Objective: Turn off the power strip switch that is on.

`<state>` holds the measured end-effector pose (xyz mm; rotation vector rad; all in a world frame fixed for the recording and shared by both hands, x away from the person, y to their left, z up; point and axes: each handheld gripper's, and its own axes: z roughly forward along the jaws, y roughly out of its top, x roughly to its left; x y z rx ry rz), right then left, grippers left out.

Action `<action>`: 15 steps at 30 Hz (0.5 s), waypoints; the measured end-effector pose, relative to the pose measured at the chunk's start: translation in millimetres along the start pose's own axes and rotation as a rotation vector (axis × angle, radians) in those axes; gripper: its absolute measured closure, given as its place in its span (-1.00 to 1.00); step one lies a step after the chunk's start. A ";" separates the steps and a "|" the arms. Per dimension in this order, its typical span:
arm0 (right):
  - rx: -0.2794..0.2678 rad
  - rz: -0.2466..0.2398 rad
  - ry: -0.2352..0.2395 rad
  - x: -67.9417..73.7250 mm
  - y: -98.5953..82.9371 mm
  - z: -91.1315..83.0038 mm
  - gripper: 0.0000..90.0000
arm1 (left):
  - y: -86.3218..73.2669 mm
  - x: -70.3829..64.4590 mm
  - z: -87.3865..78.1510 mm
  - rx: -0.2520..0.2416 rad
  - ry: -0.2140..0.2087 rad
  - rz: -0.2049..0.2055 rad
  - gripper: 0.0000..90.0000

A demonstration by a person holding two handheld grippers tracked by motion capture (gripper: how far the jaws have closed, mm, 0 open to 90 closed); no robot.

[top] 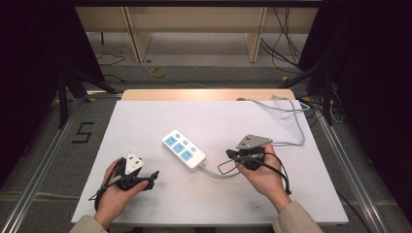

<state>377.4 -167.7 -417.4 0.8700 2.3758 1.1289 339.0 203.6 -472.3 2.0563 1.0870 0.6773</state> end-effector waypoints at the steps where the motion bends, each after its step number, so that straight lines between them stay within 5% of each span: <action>1: 0.004 0.004 0.001 0.2 0.3 0.1 1.00 | 0.0 0.0 0.0 0.000 0.000 0.000 -0.50; 15: 0.010 -0.006 0.009 1.7 6.9 6.3 1.00 | 0.1 -0.4 0.2 0.001 0.000 0.001 -0.50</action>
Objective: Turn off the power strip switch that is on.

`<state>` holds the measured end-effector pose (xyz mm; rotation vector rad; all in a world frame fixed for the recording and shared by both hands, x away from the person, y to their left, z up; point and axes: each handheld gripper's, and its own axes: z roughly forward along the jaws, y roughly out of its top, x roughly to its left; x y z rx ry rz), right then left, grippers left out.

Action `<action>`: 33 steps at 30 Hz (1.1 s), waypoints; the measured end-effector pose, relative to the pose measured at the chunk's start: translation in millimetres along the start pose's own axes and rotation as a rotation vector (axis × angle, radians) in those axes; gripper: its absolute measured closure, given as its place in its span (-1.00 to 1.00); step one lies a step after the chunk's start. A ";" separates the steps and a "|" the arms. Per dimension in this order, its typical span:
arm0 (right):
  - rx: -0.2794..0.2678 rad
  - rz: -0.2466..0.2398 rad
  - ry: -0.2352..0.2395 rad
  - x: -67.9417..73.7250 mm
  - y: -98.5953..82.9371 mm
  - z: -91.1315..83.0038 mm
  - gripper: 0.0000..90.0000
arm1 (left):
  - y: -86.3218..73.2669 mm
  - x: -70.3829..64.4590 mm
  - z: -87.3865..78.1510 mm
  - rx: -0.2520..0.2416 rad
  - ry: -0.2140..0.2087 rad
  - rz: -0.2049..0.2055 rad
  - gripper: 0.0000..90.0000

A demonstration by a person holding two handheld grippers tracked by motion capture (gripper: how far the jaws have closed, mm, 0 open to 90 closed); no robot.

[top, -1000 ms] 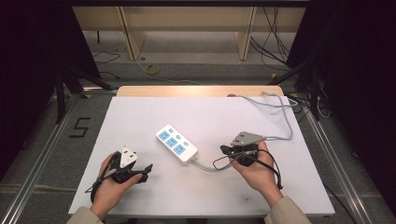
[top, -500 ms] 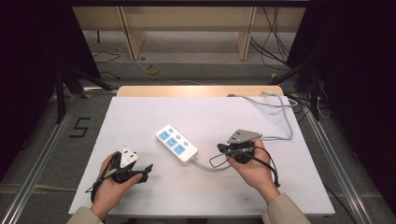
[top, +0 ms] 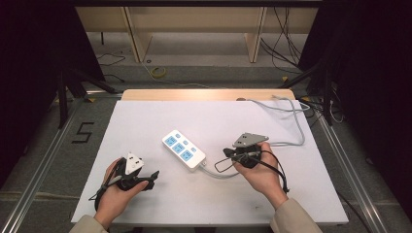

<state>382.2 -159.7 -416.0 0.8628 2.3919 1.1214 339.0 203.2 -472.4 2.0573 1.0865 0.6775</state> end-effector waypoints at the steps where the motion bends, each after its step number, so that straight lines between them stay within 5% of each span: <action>1: 0.000 0.000 0.000 0.0 0.0 0.0 1.00 | 0.0 0.0 0.0 0.000 0.000 0.000 -0.50; 33: 0.015 -0.023 0.019 4.8 12.6 11.3 1.00 | 0.2 -0.5 0.1 -0.003 -0.002 0.001 -0.50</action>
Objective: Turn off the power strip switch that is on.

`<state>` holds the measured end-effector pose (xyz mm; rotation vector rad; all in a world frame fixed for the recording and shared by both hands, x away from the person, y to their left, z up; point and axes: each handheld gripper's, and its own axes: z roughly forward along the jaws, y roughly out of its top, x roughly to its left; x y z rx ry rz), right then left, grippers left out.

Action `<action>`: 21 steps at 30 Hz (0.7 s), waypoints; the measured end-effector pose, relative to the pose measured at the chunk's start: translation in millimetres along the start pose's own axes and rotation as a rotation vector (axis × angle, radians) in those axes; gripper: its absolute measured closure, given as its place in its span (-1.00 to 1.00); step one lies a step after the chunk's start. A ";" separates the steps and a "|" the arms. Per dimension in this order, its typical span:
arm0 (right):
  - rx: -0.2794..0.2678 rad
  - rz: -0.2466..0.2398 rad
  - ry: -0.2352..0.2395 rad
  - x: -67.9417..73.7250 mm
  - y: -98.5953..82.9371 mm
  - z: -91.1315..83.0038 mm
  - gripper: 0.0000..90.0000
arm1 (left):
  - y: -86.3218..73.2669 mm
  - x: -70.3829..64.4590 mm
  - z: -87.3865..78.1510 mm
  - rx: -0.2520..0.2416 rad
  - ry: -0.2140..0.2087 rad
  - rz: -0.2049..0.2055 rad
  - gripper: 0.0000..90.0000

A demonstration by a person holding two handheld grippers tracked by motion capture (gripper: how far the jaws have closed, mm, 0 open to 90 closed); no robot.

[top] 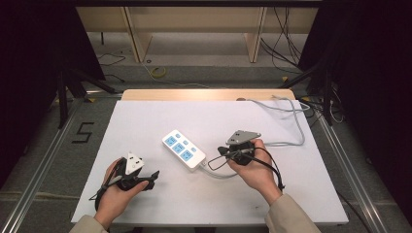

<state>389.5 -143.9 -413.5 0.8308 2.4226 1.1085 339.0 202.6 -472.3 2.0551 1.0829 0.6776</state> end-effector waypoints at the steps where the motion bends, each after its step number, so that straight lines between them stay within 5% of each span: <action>1: 0.000 -0.001 -0.002 0.2 0.4 0.5 1.00 | 0.0 0.0 -0.1 0.000 0.000 0.000 -0.50; 21: 0.023 -0.015 0.011 4.4 11.1 11.5 1.00 | 0.0 0.0 0.0 0.002 -0.001 0.002 -0.50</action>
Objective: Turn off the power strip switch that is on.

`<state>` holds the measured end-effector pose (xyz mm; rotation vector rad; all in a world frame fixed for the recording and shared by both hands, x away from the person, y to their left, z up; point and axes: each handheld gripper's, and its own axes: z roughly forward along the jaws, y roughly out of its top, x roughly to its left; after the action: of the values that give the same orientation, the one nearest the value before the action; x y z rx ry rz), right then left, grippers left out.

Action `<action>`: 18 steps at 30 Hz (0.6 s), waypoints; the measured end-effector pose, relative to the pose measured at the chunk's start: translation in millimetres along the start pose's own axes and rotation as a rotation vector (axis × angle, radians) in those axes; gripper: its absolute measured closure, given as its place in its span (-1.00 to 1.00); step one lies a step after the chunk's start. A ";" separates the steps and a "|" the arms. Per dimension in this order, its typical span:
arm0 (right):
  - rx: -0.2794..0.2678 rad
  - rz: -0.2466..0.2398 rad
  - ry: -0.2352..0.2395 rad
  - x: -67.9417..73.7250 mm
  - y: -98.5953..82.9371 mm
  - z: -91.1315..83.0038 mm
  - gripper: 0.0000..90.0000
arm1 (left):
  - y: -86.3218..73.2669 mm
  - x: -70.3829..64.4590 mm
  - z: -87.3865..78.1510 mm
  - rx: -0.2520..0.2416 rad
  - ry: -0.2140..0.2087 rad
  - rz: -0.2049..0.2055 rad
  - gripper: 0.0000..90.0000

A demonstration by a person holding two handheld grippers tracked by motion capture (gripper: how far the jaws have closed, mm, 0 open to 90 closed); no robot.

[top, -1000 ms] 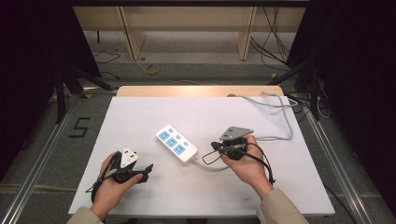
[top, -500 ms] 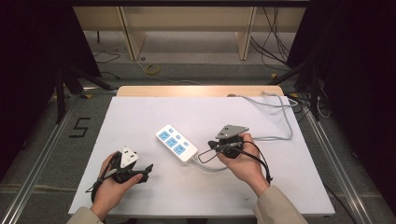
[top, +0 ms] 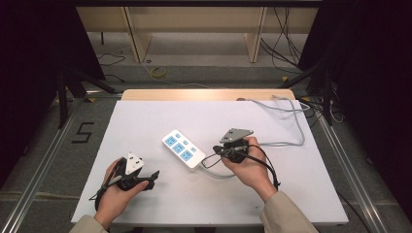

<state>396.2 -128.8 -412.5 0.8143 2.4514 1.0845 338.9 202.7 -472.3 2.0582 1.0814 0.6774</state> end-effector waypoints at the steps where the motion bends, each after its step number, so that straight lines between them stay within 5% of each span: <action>1: 0.000 -0.002 0.001 0.1 0.5 0.5 1.00 | 0.0 0.1 0.0 0.000 0.000 0.000 -0.50; 18: 0.014 -0.017 0.012 1.6 10.7 10.3 1.00 | 0.1 -0.1 -0.1 -0.001 -0.001 0.001 -0.50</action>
<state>404.2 -116.2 -411.2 0.7923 2.4744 1.0699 338.9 202.6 -472.2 2.0583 1.0799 0.6775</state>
